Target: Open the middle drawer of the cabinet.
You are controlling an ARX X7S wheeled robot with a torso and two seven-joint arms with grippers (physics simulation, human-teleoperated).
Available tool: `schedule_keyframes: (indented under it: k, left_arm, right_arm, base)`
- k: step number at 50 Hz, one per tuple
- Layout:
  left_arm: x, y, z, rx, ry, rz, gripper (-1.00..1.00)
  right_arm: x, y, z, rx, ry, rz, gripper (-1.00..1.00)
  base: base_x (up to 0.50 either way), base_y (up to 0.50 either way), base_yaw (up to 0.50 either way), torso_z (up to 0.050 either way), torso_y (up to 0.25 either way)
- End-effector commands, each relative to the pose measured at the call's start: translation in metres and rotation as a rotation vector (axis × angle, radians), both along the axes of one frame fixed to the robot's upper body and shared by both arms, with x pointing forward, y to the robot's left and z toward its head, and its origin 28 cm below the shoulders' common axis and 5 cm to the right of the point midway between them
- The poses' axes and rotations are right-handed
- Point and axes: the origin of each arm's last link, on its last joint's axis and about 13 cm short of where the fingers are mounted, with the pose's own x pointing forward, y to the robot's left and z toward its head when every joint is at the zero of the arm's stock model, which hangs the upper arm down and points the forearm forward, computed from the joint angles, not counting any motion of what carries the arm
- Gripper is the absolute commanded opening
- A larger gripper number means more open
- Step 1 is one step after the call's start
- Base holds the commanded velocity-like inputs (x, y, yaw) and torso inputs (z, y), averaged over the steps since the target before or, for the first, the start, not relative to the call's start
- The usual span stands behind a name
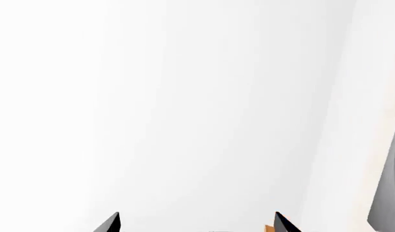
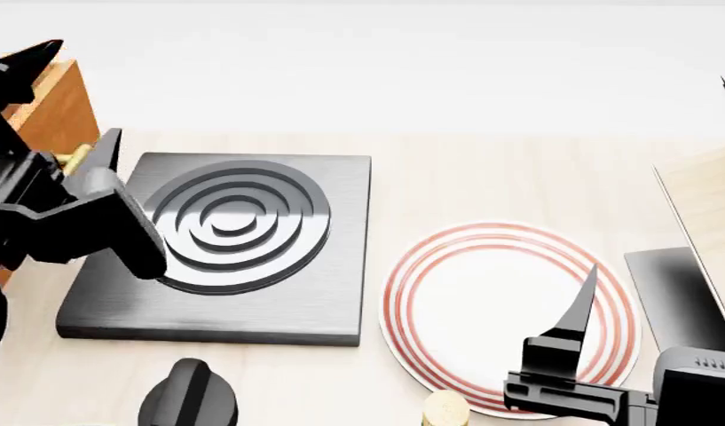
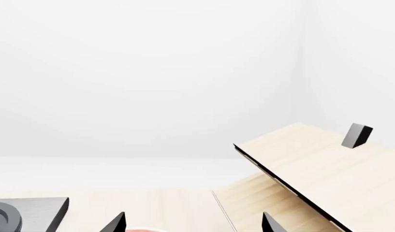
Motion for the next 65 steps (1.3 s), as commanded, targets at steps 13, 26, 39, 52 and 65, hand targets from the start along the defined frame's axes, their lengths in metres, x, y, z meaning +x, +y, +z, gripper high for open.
schedule_keyframes:
  k: [13,26,39,52,65]
  left_arm:
    - [-0.013,0.013,0.065,-0.445,0.139,-0.029,1.00]
    - [-0.004,0.022,0.067,-0.616,0.307,0.001,1.00]
    - [0.004,0.032,0.077,-0.767,0.392,0.061,1.00]
    - [0.006,0.033,0.078,-0.834,0.434,0.075,1.00]
    - [0.008,0.030,0.066,-0.952,0.499,0.077,1.00]
  right_arm:
    - [-0.002,0.000,0.000,-0.002,0.000,0.002,1.00]
    - [-0.001,0.000,-0.001,-0.005,0.002,0.000,1.00]
    - [0.000,0.000,0.000,-0.002,0.001,0.002,1.00]
    - [0.000,0.000,0.000,0.001,0.000,0.002,1.00]
    - [0.000,0.000,-0.002,-0.002,0.005,0.003,1.00]
  base:
    - [0.00,0.00,0.00,0.000,0.000]
    - [0.00,0.00,0.00,0.000,0.000]
    - [0.00,0.00,0.00,0.000,0.000]
    - [0.00,0.00,0.00,0.000,0.000]
    - [0.00,0.00,0.00,0.000,0.000]
